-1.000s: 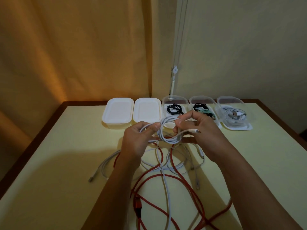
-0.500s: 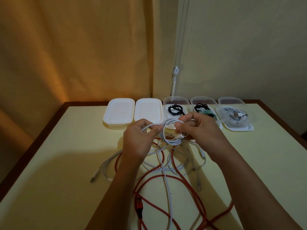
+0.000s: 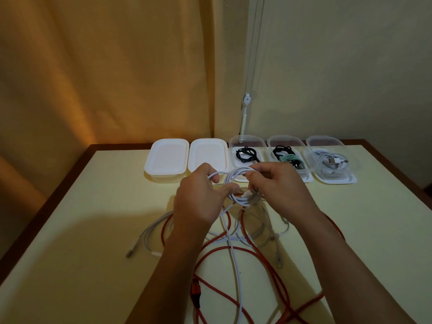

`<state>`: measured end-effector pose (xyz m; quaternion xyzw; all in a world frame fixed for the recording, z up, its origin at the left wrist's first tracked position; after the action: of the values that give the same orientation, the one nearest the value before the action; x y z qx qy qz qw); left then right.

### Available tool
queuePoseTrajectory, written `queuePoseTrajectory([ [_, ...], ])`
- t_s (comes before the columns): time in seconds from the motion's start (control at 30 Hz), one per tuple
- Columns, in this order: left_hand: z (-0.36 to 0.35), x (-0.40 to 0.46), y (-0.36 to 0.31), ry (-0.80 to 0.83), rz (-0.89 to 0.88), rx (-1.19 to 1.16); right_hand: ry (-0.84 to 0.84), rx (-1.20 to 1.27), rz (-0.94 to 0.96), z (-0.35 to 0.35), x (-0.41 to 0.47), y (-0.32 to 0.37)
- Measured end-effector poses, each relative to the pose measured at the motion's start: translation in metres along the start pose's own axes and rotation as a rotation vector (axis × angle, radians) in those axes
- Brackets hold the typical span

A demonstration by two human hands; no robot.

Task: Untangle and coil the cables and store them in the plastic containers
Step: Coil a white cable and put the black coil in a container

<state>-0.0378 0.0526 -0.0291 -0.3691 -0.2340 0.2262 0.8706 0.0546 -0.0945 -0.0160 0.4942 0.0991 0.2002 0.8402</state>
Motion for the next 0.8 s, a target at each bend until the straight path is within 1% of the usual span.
queuePoseTrajectory([
  [0.13, 0.005, -0.002, -0.002, -0.062, -0.016, 0.053, -0.033, -0.005, 0.030, 0.002, -0.002, 0.005],
  [0.33, 0.004, -0.003, -0.006, -0.061, -0.024, 0.079, -0.059, -0.039, 0.063, 0.000, -0.002, 0.006],
  [0.53, 0.008, -0.008, -0.011, -0.119, 0.028, 0.230, -0.162, -0.105, 0.151, 0.000, -0.007, 0.017],
  [0.63, 0.003, -0.006, -0.009, -0.089, 0.029, 0.165, -0.178, -0.095, 0.160, 0.002, -0.009, 0.017],
  [0.8, -0.006, -0.004, -0.018, 0.029, -0.162, -0.067, -0.239, -0.059, 0.130, 0.009, -0.008, 0.013],
])
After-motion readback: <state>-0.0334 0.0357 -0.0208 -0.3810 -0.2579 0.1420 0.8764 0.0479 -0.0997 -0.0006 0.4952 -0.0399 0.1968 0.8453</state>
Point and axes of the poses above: each hand's wrist, its own x-axis towards the middle knuckle, its own z-axis out of the back of the hand, y = z × x, the point moved 6 cm from there along x, towards the middle knuckle, and after that the axes turned 8 degrees about -z, right-handed, at the moved point
